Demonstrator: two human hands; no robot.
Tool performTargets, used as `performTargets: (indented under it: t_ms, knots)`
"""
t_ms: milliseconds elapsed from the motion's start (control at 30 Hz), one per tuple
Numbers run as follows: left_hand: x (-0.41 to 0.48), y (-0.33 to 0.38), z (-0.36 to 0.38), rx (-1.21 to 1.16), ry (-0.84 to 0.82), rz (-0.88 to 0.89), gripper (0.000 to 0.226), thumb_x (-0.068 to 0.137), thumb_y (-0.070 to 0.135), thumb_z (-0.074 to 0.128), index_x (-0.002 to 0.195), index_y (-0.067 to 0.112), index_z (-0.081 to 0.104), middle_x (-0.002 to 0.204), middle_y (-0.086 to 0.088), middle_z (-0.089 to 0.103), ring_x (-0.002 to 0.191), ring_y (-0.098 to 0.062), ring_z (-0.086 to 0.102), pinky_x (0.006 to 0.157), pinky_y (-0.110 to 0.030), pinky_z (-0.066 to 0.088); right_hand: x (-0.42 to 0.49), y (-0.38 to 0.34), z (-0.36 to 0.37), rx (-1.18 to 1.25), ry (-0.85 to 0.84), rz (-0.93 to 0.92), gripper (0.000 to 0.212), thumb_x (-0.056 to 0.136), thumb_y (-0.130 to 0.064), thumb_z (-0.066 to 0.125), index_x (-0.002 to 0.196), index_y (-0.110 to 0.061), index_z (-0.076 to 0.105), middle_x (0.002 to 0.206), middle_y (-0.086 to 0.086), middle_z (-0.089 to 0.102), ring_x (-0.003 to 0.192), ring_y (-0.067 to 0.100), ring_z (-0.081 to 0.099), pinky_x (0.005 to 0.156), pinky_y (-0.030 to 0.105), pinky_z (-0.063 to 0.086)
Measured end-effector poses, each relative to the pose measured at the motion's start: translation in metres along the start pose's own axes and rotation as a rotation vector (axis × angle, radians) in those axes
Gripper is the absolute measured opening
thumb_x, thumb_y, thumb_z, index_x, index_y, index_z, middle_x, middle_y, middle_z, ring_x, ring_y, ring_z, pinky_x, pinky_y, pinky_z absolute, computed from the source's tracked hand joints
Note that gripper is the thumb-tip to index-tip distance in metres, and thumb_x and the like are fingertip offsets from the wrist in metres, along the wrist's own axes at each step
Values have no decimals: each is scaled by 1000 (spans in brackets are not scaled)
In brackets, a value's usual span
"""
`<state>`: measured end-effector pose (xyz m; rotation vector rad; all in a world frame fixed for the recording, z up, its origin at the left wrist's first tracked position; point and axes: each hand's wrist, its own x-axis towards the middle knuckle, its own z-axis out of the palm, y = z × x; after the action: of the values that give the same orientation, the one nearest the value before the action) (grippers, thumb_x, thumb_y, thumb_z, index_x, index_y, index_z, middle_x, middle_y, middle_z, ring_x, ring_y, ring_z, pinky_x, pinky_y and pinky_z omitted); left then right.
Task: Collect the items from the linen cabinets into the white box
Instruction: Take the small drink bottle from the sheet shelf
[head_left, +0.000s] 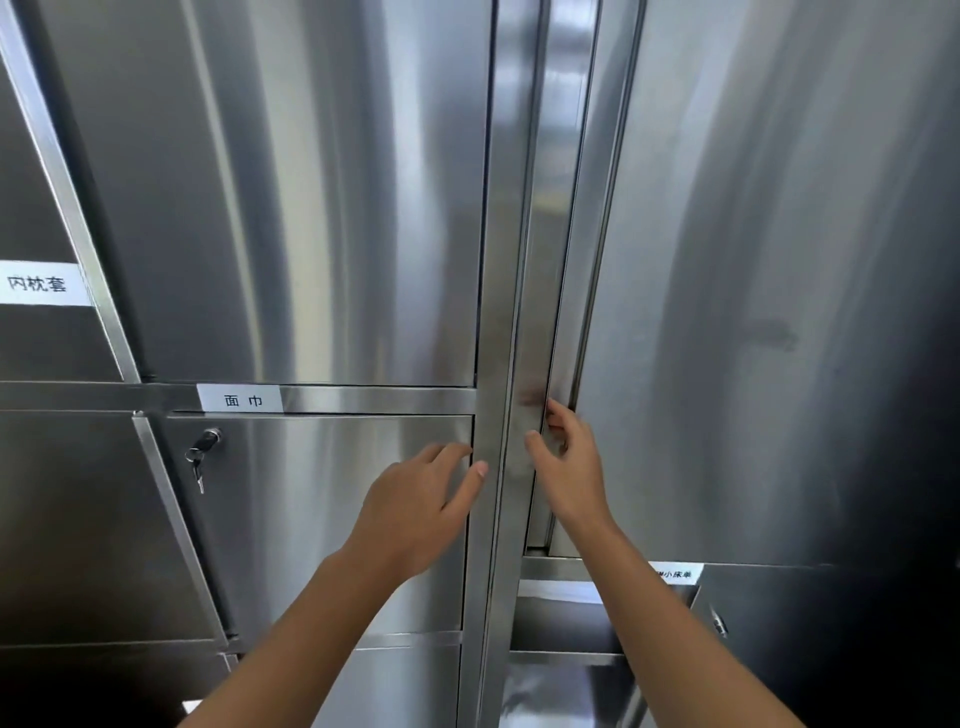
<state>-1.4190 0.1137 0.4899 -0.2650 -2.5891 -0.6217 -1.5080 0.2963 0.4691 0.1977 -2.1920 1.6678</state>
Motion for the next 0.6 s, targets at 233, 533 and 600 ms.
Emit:
performTargets:
  t_ms: [233, 533, 600]
  knots:
    - [0, 0, 9, 42, 1, 50, 58, 94, 64, 17, 127, 32, 52, 122, 12, 61, 99, -12, 60, 77, -23, 40, -5, 1, -5, -11, -89, 24, 60, 98, -28, 64, 153, -33, 42, 136, -13, 51, 128, 1, 48, 107, 22, 39]
    - [-9, 0, 50, 36, -49, 61, 54, 96, 63, 18, 121, 32, 55, 112, 11, 64, 87, -12, 61, 70, -24, 44, -38, 30, -59, -105, -134, 136, 59, 96, -36, 67, 151, -24, 47, 150, -8, 52, 137, 10, 48, 116, 33, 39]
    - [-18, 3, 70, 12, -85, 82, 51, 97, 61, 21, 121, 31, 55, 113, 12, 64, 85, -10, 61, 68, -22, 42, -56, 46, -77, -118, -91, 182, 54, 96, -33, 67, 147, -24, 51, 145, -9, 56, 134, 8, 51, 115, 32, 39]
